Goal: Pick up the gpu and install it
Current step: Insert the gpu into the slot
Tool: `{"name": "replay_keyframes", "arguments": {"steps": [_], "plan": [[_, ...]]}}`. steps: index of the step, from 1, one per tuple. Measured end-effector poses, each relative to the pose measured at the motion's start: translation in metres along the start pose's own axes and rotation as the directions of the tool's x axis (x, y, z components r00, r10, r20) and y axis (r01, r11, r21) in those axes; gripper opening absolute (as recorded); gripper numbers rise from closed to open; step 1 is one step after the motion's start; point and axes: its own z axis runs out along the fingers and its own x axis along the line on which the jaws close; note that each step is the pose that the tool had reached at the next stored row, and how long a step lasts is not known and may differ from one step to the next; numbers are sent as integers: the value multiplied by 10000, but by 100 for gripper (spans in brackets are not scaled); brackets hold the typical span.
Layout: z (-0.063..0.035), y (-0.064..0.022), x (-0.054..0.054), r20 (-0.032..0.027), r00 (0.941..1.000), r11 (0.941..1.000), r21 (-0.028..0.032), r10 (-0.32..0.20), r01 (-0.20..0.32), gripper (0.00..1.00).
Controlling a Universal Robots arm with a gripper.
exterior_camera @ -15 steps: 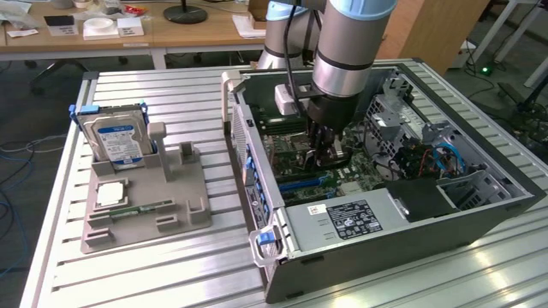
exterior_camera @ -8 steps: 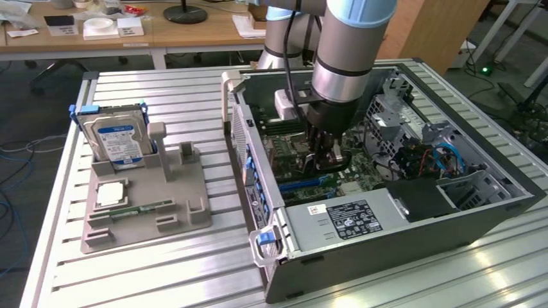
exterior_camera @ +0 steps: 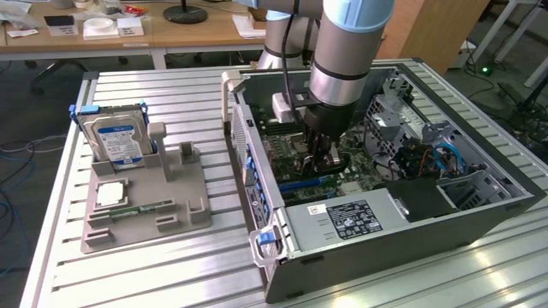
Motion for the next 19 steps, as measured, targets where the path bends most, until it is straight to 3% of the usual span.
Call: {"name": "replay_keyframes", "arguments": {"steps": [19], "plan": [[59,65,-9,-1,10000,10000,-7,2,-2,27]]}}
